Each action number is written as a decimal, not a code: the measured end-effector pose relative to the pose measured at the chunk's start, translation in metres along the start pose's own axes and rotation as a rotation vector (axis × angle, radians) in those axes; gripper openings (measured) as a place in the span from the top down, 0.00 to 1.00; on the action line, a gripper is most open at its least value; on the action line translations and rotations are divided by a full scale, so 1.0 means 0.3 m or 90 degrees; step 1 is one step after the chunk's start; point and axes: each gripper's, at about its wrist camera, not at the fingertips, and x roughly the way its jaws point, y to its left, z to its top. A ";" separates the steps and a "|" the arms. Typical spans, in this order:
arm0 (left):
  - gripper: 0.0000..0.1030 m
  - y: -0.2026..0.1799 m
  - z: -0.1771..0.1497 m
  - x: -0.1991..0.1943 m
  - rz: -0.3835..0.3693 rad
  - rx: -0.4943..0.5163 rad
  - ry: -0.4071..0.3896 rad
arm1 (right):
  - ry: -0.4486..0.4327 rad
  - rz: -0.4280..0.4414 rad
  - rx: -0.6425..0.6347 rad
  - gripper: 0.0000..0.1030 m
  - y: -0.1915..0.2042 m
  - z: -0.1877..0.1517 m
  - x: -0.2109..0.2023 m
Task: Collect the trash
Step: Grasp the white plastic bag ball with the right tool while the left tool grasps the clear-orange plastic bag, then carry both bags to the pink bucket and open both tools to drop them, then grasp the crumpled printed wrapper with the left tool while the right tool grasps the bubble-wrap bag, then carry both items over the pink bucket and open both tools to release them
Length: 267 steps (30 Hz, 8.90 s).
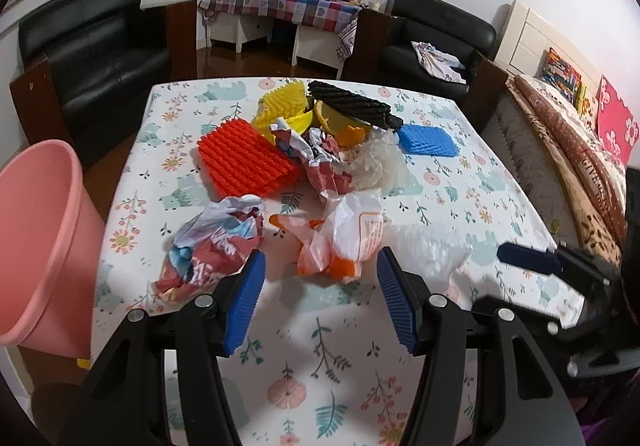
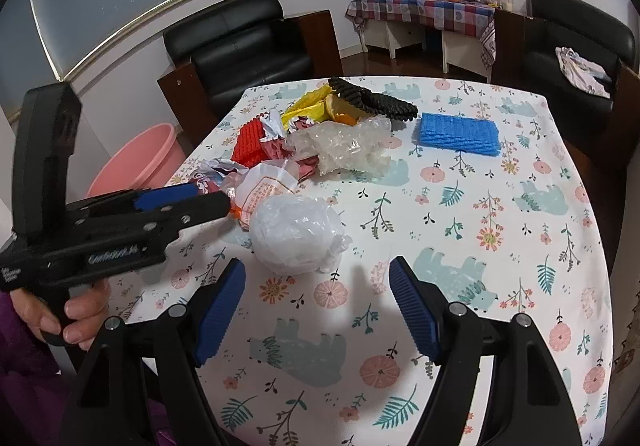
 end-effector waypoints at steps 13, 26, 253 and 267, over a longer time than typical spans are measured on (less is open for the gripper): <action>0.43 -0.014 0.033 0.111 0.001 -0.013 0.048 | 0.008 0.028 0.001 0.28 -0.015 0.017 0.026; 0.70 0.027 0.022 0.069 -0.034 -0.034 0.046 | 0.025 0.054 0.019 0.28 -0.042 0.037 0.079; 0.94 0.226 -0.037 -0.282 0.048 -0.060 -0.116 | -0.004 -0.044 0.079 0.60 0.034 0.101 0.058; 0.94 0.335 -0.037 -0.369 0.103 -0.101 -0.163 | -0.015 -0.021 -0.011 0.60 0.179 0.161 0.090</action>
